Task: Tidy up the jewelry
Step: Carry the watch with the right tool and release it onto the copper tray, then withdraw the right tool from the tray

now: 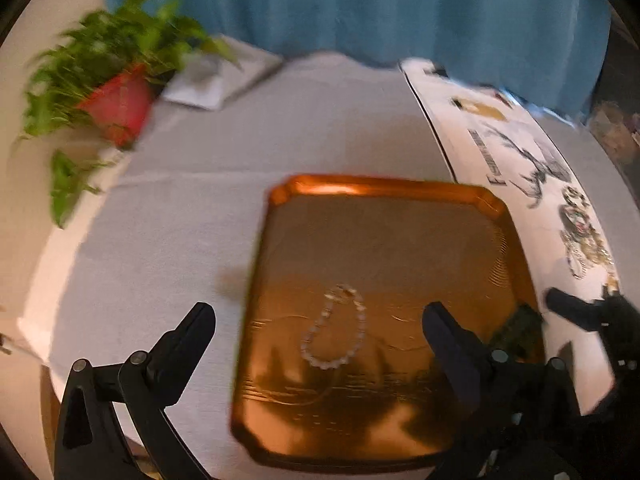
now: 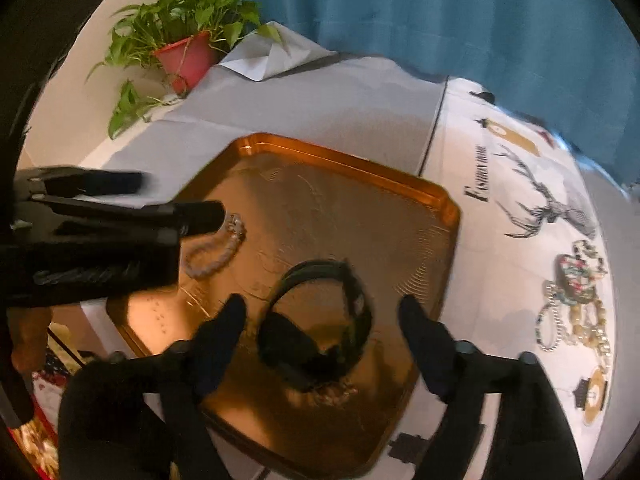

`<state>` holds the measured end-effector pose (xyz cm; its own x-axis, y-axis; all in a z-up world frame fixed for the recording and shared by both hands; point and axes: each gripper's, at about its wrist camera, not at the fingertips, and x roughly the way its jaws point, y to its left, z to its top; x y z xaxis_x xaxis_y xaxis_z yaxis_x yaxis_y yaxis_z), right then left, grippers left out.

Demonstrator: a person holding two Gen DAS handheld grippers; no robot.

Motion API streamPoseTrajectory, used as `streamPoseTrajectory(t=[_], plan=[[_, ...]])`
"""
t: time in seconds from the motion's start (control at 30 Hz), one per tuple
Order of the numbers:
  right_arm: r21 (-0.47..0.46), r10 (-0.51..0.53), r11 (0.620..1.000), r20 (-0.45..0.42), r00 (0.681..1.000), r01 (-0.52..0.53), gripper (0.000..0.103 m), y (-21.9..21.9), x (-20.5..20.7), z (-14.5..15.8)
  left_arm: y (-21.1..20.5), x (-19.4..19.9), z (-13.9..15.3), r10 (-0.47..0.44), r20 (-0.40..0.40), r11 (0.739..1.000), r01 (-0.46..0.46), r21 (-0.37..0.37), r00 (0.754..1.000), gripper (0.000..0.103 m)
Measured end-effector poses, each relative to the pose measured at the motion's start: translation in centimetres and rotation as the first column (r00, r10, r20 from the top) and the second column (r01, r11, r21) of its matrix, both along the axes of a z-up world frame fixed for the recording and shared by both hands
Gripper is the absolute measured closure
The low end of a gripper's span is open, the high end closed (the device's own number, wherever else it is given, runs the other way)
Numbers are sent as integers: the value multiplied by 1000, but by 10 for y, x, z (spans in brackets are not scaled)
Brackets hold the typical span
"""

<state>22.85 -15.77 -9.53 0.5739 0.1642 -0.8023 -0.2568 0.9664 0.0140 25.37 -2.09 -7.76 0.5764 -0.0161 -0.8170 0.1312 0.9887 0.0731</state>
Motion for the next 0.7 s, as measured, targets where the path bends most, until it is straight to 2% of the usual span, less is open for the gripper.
streamPoseTrajectory(t=[0.13, 0.2, 0.4, 0.5, 0.6, 0.7], plan=[[-2, -58, 998, 14, 998, 58, 17, -10, -17, 7, 0, -23, 3, 8, -12, 998, -7, 56, 1000, 0], [17, -89, 996, 12, 996, 89, 17, -15, -29, 13, 1, -42, 8, 21, 3, 998, -21, 59, 1000, 0], [64, -134, 990, 73, 988, 129, 17, -27, -100, 45, 13, -116, 37, 72, 72, 996, -75, 38, 995, 0], [71, -137, 989, 113, 984, 130, 17, -34, -142, 60, 25, -155, 55, 107, 105, 994, -106, -12, 989, 0], [64, -147, 988, 141, 979, 139, 16, -38, -180, 73, 26, -184, 69, 103, 123, 994, -98, -51, 987, 0], [81, -152, 987, 157, 976, 141, 16, -41, -209, 86, 18, -212, 81, 77, 146, 996, -70, -51, 986, 0]])
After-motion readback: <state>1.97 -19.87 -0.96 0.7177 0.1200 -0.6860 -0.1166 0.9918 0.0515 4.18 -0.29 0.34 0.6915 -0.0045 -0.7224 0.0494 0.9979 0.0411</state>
